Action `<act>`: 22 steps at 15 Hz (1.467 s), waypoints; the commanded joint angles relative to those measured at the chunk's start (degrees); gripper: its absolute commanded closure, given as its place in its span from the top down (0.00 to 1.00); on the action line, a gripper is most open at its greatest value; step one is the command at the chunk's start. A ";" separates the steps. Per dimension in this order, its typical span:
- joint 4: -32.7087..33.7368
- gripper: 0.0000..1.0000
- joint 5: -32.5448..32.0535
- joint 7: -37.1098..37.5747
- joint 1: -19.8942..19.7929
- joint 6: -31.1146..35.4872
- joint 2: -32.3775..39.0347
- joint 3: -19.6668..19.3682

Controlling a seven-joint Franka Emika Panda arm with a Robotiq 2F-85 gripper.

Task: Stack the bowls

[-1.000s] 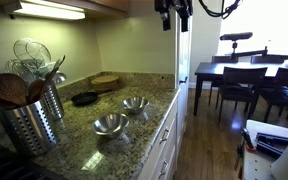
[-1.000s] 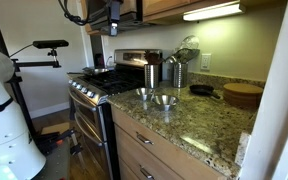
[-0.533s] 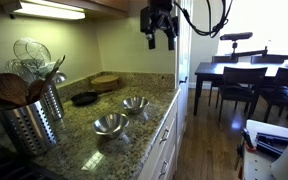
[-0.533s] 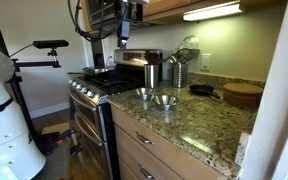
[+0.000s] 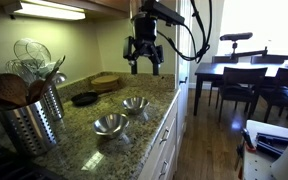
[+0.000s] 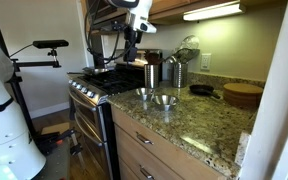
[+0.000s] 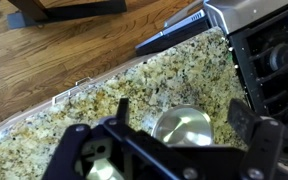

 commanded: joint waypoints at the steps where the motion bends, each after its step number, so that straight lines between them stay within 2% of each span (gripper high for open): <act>1: 0.88 1.00 1.25 -2.47 1.50 4.70 5.75 1.18; 9: 4.96 1.00 -1.65 -1.27 3.43 11.01 16.74 3.39; 22: 10.40 1.00 -10.13 10.24 5.10 18.62 27.43 2.05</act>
